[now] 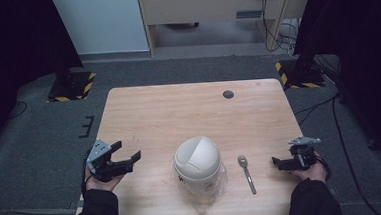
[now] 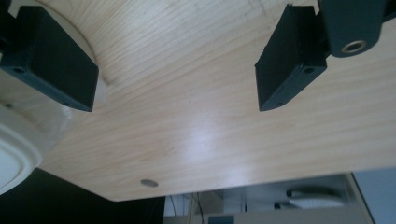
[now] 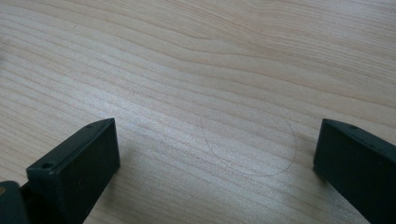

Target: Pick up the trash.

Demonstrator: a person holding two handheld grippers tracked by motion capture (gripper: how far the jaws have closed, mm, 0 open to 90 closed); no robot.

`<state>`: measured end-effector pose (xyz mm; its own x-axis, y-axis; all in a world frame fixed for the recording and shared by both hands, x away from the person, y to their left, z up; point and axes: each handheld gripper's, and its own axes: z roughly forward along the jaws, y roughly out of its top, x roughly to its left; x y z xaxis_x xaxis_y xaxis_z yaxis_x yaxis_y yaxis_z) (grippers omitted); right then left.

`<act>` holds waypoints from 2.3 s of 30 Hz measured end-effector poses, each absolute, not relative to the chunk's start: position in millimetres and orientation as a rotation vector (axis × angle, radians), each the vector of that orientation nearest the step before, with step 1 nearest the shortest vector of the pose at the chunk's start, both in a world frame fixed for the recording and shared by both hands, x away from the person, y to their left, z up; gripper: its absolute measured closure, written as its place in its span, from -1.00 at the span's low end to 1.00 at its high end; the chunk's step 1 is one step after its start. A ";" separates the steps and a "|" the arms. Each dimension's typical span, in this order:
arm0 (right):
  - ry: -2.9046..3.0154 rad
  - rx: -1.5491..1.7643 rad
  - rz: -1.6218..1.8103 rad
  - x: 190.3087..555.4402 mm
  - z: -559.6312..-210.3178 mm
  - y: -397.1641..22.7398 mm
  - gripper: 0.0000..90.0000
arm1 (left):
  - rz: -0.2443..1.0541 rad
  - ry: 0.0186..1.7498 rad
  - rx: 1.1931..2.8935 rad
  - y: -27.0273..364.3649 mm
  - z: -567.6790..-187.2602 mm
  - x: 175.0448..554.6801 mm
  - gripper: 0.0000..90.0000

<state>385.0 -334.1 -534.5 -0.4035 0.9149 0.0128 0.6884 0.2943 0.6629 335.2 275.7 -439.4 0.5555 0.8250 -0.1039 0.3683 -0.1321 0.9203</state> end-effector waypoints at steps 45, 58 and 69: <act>2.190 1.446 0.847 386.0 -535.0 -332.2 -0.99 | 0.283 0.503 2.015 138.2 -416.4 311.9 -0.73; 2.204 1.450 0.836 386.7 -533.7 -330.4 -0.97 | 0.225 0.491 2.049 115.6 -425.1 320.4 -0.75; 2.176 1.443 0.894 385.1 -520.7 -331.1 -0.69 | 0.284 0.546 1.964 142.7 -409.9 312.9 -0.74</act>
<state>385.1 -331.1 -520.7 -0.4008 0.9156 0.0325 0.6742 0.2707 0.6871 312.9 142.7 -409.9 0.8687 0.4937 -0.0409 0.2495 -0.3646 0.8971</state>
